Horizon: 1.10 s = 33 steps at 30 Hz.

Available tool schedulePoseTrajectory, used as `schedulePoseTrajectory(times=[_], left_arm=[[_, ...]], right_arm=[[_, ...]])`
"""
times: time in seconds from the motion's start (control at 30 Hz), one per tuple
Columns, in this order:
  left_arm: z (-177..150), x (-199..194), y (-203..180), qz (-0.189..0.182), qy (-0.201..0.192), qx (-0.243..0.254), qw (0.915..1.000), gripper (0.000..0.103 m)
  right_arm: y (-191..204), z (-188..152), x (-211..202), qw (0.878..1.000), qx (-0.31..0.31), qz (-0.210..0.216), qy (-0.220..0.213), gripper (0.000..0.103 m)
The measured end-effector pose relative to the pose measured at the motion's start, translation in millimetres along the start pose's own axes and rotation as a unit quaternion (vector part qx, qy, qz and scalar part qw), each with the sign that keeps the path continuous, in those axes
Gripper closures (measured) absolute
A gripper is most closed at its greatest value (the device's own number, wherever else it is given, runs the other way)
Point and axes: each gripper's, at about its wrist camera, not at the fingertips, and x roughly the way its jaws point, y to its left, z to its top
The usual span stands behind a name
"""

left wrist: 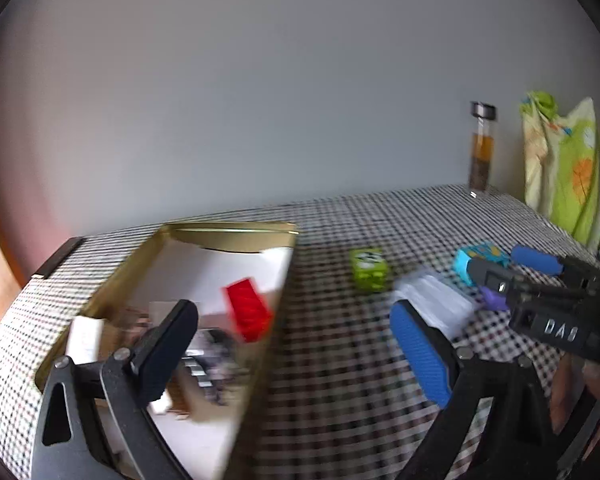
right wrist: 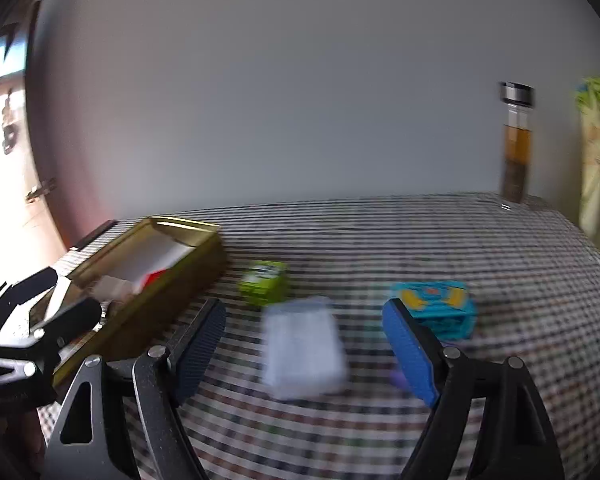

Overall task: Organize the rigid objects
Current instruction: 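Move both tools toward the clear plastic box and purple cube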

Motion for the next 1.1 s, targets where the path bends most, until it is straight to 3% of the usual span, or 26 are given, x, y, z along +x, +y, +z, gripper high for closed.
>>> schedulePoseTrajectory(times=[0.33, 0.67, 0.87, 0.93, 0.97, 1.03, 1.1], left_arm=[[5.4, 48.8, -65.2, -0.055, 0.066, 0.020, 0.9962, 0.001], [10.8, 82.2, -96.2, -0.073, 0.113, 0.024, 0.9907, 0.001], [12.6, 100.5, -103.9, -0.063, 0.142, 0.029, 0.9875, 0.001], [12.2, 104.7, -102.9, -0.072, 0.152, 0.025, 0.9854, 0.006], [11.9, 105.2, -100.2, -0.082, 0.155, 0.019, 0.9844, 0.025], [9.3, 107.5, -99.2, -0.091, 0.167, 0.022, 0.9816, 0.049], [8.4, 105.7, -99.3, -0.101, 0.168, 0.026, 0.9804, 0.049]], right_arm=[[-70.1, -4.5, -14.1, 0.995, 0.050, -0.081, 0.026, 0.020], [-94.1, -9.4, -15.5, 0.992, 0.095, -0.079, 0.038, 0.020], [-93.7, -11.0, -15.3, 0.991, 0.094, -0.085, 0.041, 0.020], [-92.9, -11.0, -12.7, 0.991, 0.091, -0.087, 0.048, 0.020], [-92.7, -11.0, -11.8, 0.991, 0.090, -0.087, 0.050, 0.020], [-92.2, -10.9, -10.5, 0.991, 0.088, -0.088, 0.053, 0.020], [-91.2, -10.4, -9.0, 0.991, 0.086, -0.088, 0.057, 0.020]])
